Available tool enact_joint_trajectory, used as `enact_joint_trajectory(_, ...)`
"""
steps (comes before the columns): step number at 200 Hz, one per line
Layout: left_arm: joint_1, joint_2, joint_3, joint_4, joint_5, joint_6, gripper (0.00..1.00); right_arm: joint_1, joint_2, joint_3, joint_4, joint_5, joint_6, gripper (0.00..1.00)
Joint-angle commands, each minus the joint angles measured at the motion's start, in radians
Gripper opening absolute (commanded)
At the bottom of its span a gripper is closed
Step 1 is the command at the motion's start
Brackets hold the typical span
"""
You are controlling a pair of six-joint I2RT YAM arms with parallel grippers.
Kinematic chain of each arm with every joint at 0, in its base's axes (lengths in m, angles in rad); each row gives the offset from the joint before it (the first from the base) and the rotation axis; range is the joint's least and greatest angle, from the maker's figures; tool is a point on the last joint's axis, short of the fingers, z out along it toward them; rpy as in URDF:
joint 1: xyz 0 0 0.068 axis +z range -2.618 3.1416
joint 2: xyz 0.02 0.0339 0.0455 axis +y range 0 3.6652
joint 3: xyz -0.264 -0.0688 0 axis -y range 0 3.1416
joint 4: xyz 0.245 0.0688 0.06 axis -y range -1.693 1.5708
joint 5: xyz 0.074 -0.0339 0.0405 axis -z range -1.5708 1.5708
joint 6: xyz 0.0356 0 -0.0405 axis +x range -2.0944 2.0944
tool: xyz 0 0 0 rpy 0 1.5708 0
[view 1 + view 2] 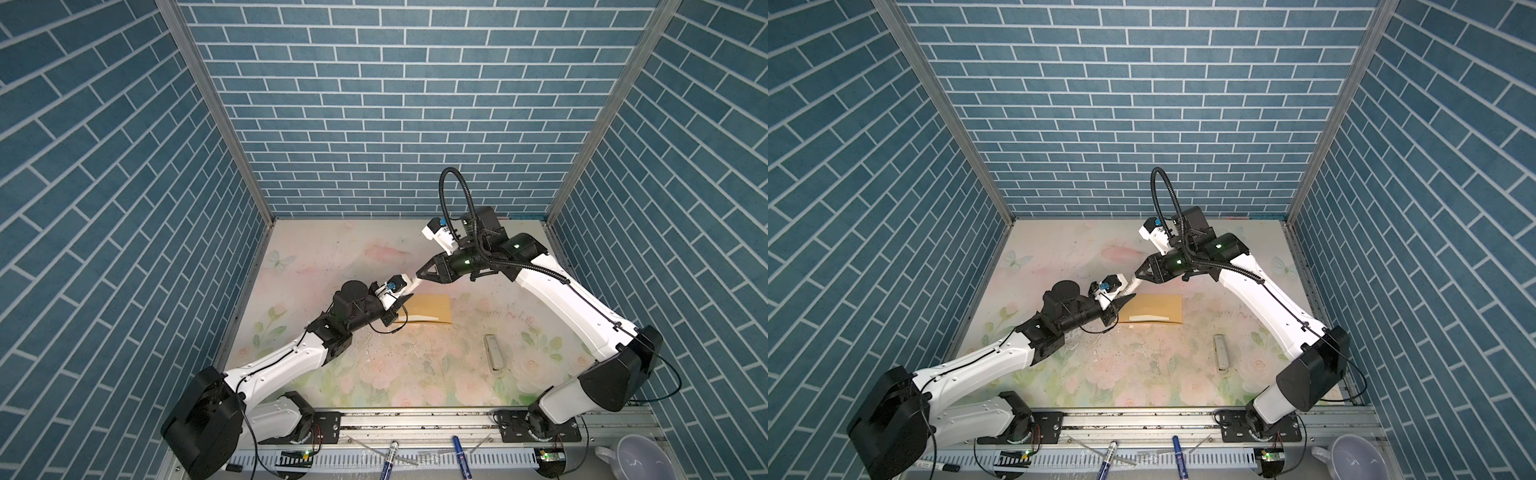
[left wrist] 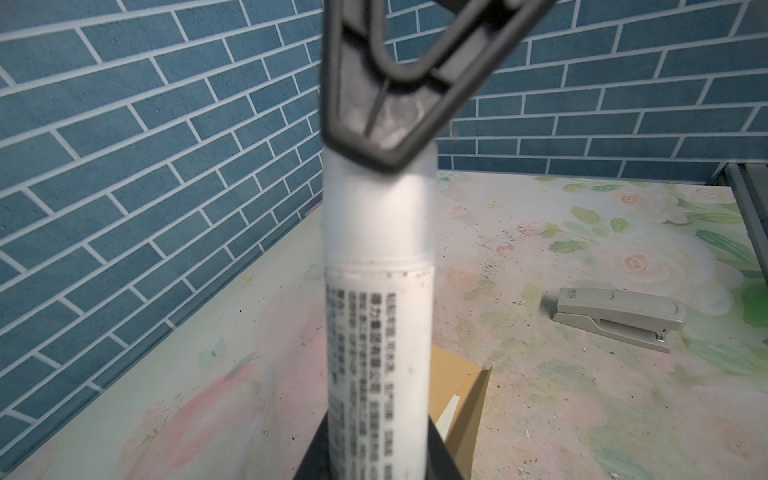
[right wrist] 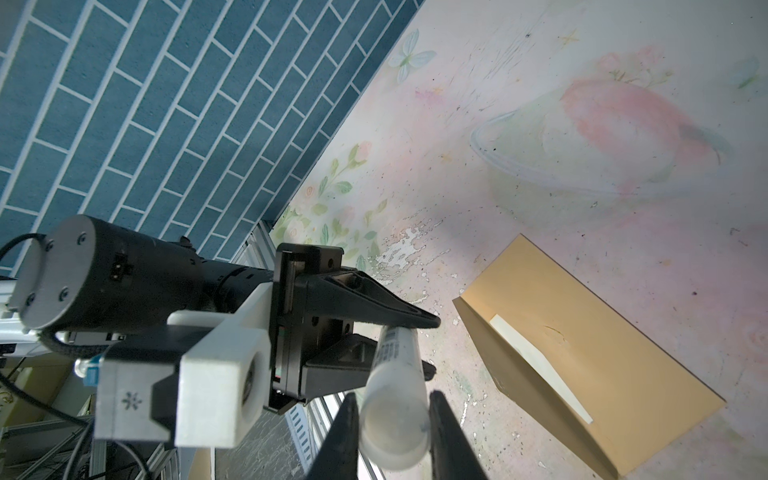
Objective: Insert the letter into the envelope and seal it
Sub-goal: 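Pull the cap off with the right gripper while the left holds the stick, then carry the clear cap away with the right gripper and lower it to the table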
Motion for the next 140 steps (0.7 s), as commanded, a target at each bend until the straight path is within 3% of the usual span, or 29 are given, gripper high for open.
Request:
enact_joint_trajectory(1,0.001,0.008,0.035,0.015,0.011,0.002,0.00,0.012,0.020,0.057,-0.041,0.022,-0.050,0.18)
enact_joint_trajectory(51,0.001,0.020,0.041,0.011,0.017,0.000,0.00,0.016,-0.002,0.062,-0.032,0.101,-0.059,0.00)
enact_joint_trajectory(140,0.001,0.032,0.036,0.003,0.026,0.000,0.00,0.013,-0.049,0.085,-0.027,0.168,-0.077,0.00)
